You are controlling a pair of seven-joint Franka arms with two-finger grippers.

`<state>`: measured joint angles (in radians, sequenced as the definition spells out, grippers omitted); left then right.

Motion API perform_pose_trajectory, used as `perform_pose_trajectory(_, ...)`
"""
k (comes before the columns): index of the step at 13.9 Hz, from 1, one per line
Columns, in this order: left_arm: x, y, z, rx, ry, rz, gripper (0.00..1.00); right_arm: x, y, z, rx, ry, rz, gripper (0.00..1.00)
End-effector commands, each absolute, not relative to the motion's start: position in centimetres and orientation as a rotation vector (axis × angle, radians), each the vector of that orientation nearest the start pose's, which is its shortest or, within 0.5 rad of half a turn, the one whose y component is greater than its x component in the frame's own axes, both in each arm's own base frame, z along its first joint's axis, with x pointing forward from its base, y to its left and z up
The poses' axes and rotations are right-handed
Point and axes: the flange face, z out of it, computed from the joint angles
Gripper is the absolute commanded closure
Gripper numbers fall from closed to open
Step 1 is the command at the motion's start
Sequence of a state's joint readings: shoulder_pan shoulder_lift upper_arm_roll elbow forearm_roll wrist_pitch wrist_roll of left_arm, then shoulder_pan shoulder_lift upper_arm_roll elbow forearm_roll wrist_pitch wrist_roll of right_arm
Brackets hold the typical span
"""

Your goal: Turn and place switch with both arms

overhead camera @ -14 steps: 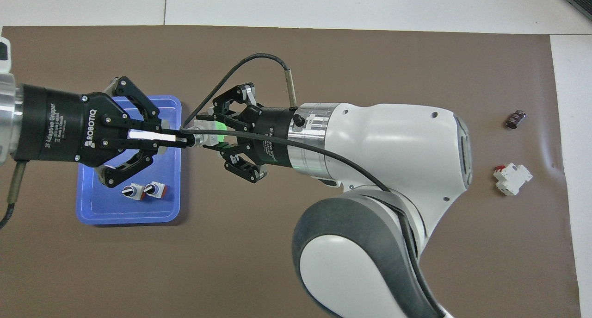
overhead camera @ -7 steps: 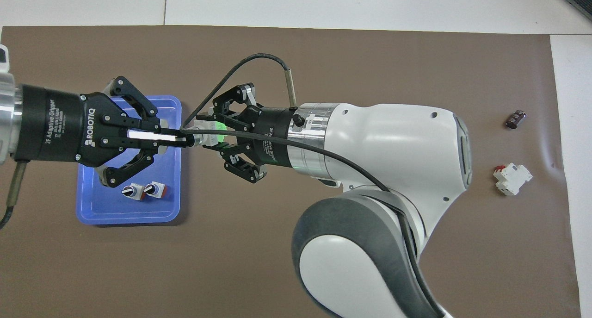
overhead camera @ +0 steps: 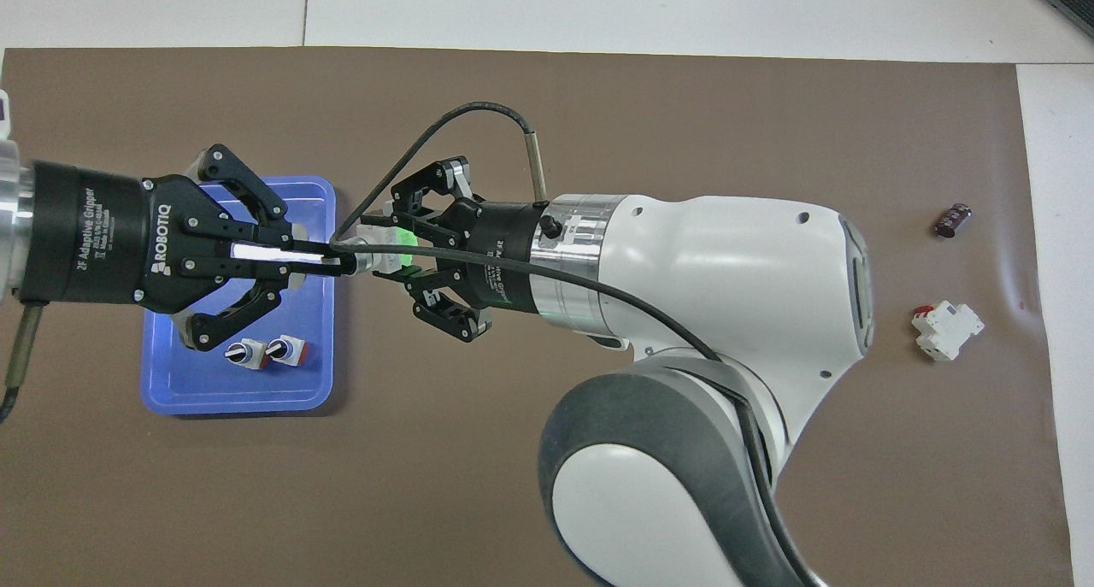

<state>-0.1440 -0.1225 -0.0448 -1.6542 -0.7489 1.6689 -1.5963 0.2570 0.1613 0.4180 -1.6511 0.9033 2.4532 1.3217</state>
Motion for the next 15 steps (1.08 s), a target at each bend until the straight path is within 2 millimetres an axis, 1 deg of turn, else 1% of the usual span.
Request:
perform_pose_trajectory(1, 50.4, -13.7, 68.1, 1.853, 1.714, -0.622, 1.0, 51.3, 38.1, 59.9, -1.797, 1.218, 0.421, 1.0)
perform_pose_trajectory(7, 50.4, -13.4, 67.7, 1.895, 1.732, -0.575, 1.0, 51.3, 38.1, 59.9, -1.788, 1.237, 0.433, 1.0)
perform_pose_trajectory(11, 50.2, -13.3, 67.4, 1.927, 1.712, -0.573, 1.0, 51.4, 37.9, 60.0, -1.782, 1.245, 0.434, 1.0)
perform_pose_trajectory(12, 49.9, -13.4, 67.5, 1.949, 1.7, -0.571, 1.0, 51.5, 37.9, 60.0, -1.779, 1.248, 0.435, 0.87)
perform_pose_trajectory(13, 49.9, -13.2, 67.3, 1.985, 1.695, -0.541, 1.0, 51.6, 37.8, 60.0, -1.777, 1.252, 0.435, 0.47)
perform_pose_trajectory(14, 49.9, -13.1, 67.1, 2.011, 1.681, -0.522, 1.0, 51.6, 37.7, 60.1, -1.778, 1.251, 0.43, 0.0)
perform_pose_trajectory(15, 49.8, -13.1, 66.9, 2.036, 1.653, -0.516, 1.0, 51.5, 37.6, 60.3, -1.79, 1.244, 0.411, 0.0)
